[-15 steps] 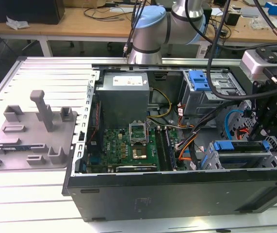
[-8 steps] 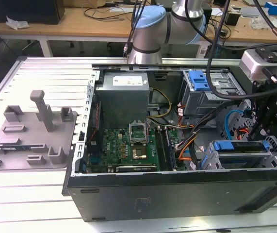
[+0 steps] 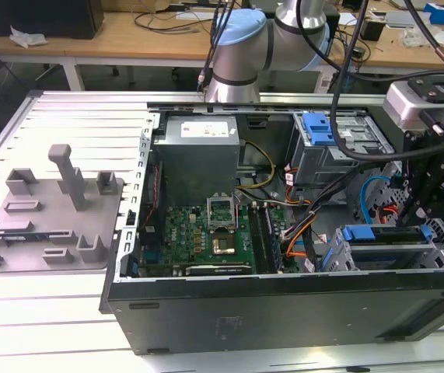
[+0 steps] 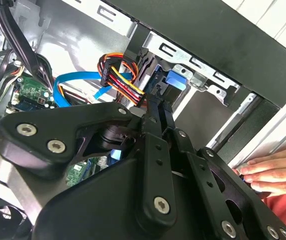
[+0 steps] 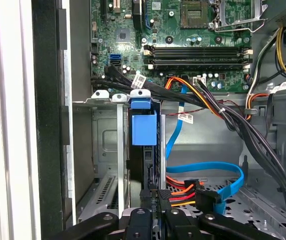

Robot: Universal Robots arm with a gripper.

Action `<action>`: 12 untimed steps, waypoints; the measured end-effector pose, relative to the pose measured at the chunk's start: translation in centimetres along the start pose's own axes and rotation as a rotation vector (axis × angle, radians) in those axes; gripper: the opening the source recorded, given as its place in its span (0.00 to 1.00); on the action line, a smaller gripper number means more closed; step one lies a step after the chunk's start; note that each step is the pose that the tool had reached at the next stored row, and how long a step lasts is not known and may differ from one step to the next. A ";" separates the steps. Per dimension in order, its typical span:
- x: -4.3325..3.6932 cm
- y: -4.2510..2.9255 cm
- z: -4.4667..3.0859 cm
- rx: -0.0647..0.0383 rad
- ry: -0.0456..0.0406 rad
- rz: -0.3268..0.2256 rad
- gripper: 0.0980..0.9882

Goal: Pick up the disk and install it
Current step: 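Insert the first disk wire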

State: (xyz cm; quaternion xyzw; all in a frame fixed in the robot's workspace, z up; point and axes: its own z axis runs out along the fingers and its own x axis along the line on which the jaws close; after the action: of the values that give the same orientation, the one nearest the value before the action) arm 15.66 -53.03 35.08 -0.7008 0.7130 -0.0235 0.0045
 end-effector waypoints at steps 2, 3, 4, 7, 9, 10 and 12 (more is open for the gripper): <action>0.00 0.00 0.03 0.000 0.0000 0.000 0.08; 0.00 0.00 0.05 0.000 0.0000 0.000 0.08; 0.00 0.00 0.08 0.000 -0.0001 0.000 0.08; 0.00 0.01 0.16 0.000 -0.0001 0.000 0.08; -0.01 0.01 0.23 0.000 0.0000 0.000 0.08; -0.01 0.01 0.28 0.000 -0.0001 0.000 0.08; -0.01 0.01 0.33 0.000 0.0000 0.000 0.08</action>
State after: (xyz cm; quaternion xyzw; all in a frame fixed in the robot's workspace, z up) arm 15.66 -53.03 34.74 -0.7007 0.7130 -0.0235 0.0045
